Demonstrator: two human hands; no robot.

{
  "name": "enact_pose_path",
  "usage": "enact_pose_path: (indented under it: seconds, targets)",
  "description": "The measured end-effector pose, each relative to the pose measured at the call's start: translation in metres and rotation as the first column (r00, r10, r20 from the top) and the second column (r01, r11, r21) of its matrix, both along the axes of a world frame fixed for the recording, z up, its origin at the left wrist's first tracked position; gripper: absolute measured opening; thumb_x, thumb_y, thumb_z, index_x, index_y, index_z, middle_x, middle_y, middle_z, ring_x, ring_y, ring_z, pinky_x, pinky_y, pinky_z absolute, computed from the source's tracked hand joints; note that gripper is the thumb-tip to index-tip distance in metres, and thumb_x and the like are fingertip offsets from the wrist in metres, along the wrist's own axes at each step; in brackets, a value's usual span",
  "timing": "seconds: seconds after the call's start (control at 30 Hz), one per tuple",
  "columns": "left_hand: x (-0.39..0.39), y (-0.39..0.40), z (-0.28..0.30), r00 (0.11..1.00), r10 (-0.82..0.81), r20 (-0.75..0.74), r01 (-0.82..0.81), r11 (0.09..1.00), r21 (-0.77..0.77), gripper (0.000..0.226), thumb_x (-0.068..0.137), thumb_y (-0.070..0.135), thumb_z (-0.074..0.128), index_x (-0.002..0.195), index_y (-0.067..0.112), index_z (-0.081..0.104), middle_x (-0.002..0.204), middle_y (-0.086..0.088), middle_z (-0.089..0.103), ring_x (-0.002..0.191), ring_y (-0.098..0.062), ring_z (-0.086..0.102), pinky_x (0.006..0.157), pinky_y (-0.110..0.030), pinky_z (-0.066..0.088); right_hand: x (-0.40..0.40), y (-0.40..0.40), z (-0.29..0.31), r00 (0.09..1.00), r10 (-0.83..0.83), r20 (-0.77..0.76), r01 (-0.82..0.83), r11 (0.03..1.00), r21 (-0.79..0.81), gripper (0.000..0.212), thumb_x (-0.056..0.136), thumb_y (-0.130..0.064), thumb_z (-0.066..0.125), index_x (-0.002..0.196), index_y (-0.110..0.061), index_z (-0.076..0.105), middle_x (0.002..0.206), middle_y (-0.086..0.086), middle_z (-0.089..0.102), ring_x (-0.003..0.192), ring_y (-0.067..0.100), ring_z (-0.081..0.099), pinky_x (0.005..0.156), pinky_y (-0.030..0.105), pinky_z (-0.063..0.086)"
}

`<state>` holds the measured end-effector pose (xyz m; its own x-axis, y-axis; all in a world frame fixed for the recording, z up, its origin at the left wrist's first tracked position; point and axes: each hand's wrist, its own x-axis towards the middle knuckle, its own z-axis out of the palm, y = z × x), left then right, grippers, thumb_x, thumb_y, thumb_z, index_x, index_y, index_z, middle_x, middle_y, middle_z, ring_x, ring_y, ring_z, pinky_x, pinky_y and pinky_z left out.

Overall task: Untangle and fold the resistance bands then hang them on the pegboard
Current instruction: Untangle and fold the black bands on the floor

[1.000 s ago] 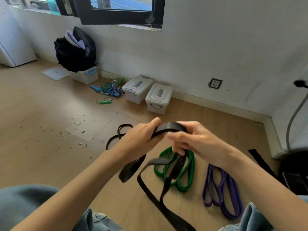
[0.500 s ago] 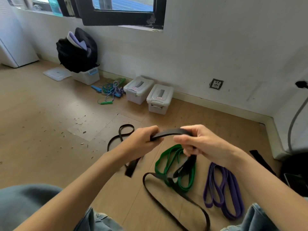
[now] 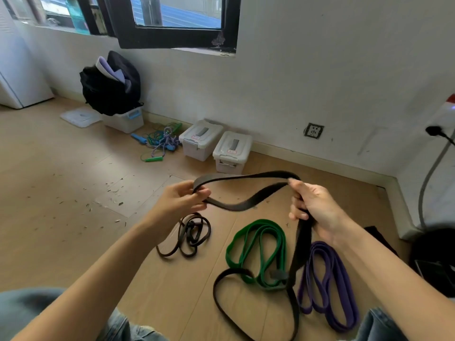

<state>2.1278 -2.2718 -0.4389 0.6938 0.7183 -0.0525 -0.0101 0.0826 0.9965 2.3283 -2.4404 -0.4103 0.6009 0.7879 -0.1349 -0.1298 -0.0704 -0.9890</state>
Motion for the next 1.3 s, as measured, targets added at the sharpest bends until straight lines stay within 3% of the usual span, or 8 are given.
enact_pose_path:
  seconds: [0.37, 0.53, 0.67, 0.8, 0.93, 1.1, 1.2, 1.3]
  targets:
    - [-0.008, 0.007, 0.000, 0.887, 0.062, -0.458, 0.055, 0.970, 0.239, 0.009, 0.084, 0.001, 0.062, 0.083, 0.010, 0.059, 0.096, -0.015, 0.063, 0.079, -0.020, 0.063, 0.067, -0.022, 0.052, 0.008, -0.003, 0.004, 0.997, -0.030, -0.073, 0.031, 0.999, 0.016, 0.040, 0.093, -0.016, 0.049, 0.056, -0.019, 0.036, 0.042, -0.009, 0.024, 0.031, 0.005, 0.019, 0.039, 0.020, 0.027]
    - [-0.012, 0.012, 0.011, 0.997, -0.072, 0.021, 0.075, 0.949, -0.306, 0.023, 0.082, 0.004, 0.057, 0.103, -0.003, 0.062, 0.104, -0.020, 0.068, 0.094, -0.027, 0.068, 0.070, -0.023, 0.057, 0.010, 0.000, -0.004, 0.995, -0.040, -0.096, 0.034, 0.997, -0.065, 0.042, 0.094, -0.020, 0.049, 0.054, -0.018, 0.035, 0.040, -0.008, 0.024, 0.031, 0.005, 0.018, 0.038, 0.021, 0.027]
    - [-0.016, 0.015, 0.019, 0.920, -0.314, 0.234, 0.385, 0.836, -0.392, 0.033, 0.083, 0.029, 0.059, 0.106, 0.007, 0.068, 0.082, -0.005, 0.072, 0.079, -0.016, 0.069, 0.075, -0.031, 0.056, 0.013, 0.002, -0.008, 0.984, -0.066, -0.168, 0.053, 0.995, -0.083, 0.040, 0.094, -0.023, 0.049, 0.057, -0.017, 0.035, 0.041, -0.007, 0.023, 0.030, 0.006, 0.018, 0.037, 0.020, 0.026]
    - [-0.016, 0.018, 0.015, 0.915, -0.395, -0.079, 0.358, 0.888, -0.290, 0.046, 0.087, 0.046, 0.044, 0.089, 0.010, 0.073, 0.059, 0.001, 0.059, 0.056, -0.009, 0.057, 0.078, -0.025, 0.048, 0.016, 0.000, -0.004, 0.982, -0.036, -0.183, 0.031, 0.999, -0.031, 0.038, 0.093, -0.025, 0.049, 0.059, -0.016, 0.036, 0.041, -0.008, 0.023, 0.031, 0.006, 0.018, 0.037, 0.021, 0.026]
    - [-0.012, 0.011, 0.008, 0.886, -0.167, -0.432, 0.219, 0.973, 0.073, 0.041, 0.091, 0.042, 0.043, 0.121, 0.015, 0.054, 0.123, -0.005, 0.059, 0.106, -0.013, 0.057, 0.090, -0.023, 0.043, 0.006, -0.005, 0.002, 0.945, 0.314, 0.094, -0.298, 0.942, -0.153, 0.028, 0.089, -0.023, 0.057, 0.064, -0.010, 0.054, 0.048, -0.004, 0.028, 0.039, 0.009, 0.024, 0.044, 0.023, 0.029]
    - [0.005, -0.021, 0.020, 0.790, -0.454, -0.412, 0.591, 0.744, 0.313, 0.070, 0.071, 0.052, 0.069, 0.131, 0.049, 0.034, 0.133, 0.038, 0.032, 0.124, 0.021, 0.026, 0.096, -0.003, 0.028, -0.024, 0.005, 0.013, 0.663, 0.659, 0.355, -0.520, 0.746, -0.415, 0.006, 0.085, -0.016, 0.065, 0.080, -0.013, 0.063, 0.064, -0.003, 0.055, 0.054, 0.006, 0.051, 0.051, 0.016, 0.041]
    - [0.019, -0.037, 0.011, 0.811, -0.411, -0.417, 0.579, 0.668, 0.468, 0.052, 0.076, 0.027, 0.073, 0.121, 0.035, 0.049, 0.131, 0.021, 0.046, 0.131, 0.006, 0.029, 0.108, -0.017, 0.024, -0.030, 0.006, 0.018, 0.656, 0.664, 0.359, -0.565, 0.747, -0.350, 0.006, 0.087, -0.005, 0.059, 0.085, -0.010, 0.062, 0.071, 0.003, 0.056, 0.061, 0.013, 0.052, 0.055, 0.018, 0.043]
    - [0.022, -0.042, 0.015, 0.869, -0.413, -0.273, 0.495, 0.721, 0.485, 0.022, 0.083, 0.005, 0.064, 0.104, 0.008, 0.061, 0.104, -0.003, 0.065, 0.105, -0.013, 0.059, 0.094, -0.026, 0.044, -0.022, 0.002, 0.022, 0.703, 0.629, 0.332, -0.579, 0.777, -0.246, 0.012, 0.088, -0.001, 0.056, 0.082, -0.009, 0.062, 0.059, -0.002, 0.050, 0.050, 0.009, 0.043, 0.049, 0.017, 0.037]
